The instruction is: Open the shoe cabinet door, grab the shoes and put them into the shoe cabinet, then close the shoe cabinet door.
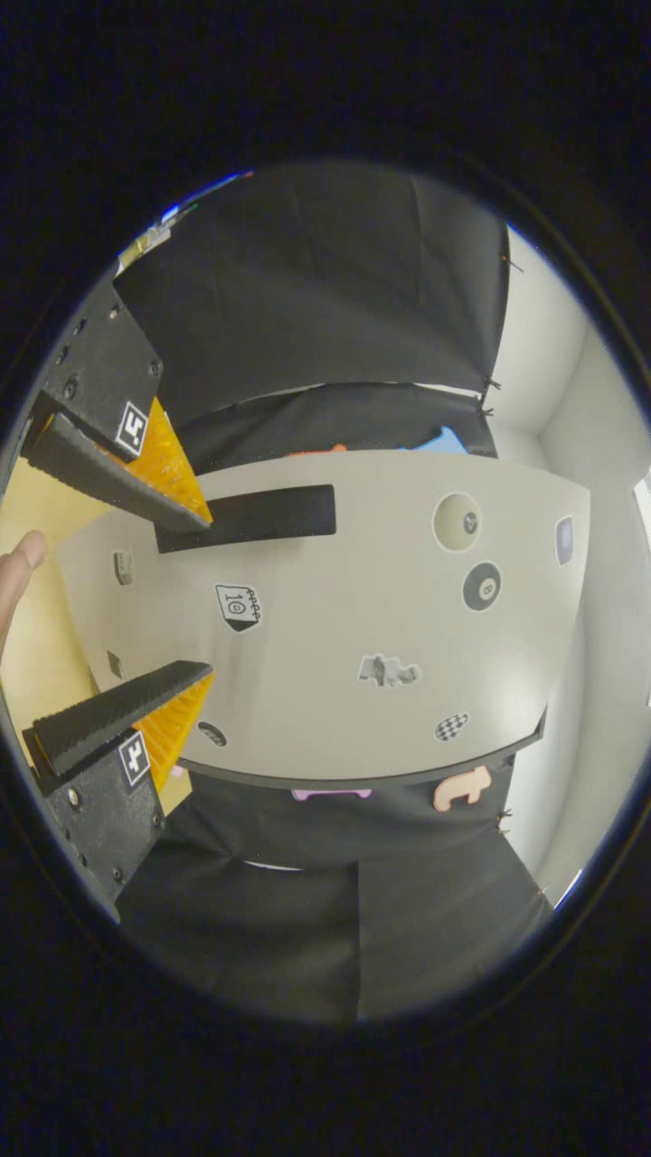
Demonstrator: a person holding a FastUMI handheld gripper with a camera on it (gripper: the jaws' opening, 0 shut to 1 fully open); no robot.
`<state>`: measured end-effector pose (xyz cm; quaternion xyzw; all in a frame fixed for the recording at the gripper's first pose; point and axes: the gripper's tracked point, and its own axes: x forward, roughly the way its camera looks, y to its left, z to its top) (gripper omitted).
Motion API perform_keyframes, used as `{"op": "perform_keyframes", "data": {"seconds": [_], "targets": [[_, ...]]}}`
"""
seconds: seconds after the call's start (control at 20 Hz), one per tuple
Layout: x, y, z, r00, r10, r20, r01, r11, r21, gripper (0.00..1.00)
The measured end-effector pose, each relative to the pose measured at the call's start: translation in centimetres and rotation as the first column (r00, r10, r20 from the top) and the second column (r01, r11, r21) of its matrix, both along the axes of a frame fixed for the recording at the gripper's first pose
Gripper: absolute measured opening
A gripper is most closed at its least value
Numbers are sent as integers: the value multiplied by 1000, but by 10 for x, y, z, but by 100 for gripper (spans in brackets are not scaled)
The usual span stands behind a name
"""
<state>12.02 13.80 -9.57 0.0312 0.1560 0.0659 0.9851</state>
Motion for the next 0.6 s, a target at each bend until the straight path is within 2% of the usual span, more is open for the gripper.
{"op": "perform_keyframes", "data": {"seconds": [0.3,0.45,0.6], "targets": [[-41,2,18,997,12,79,-13,1000,18,96],[-68,-9,13,998,-20,67,21,1000,-19,96],[-91,-10,8,997,-32,69,32,999,9,96]]}}
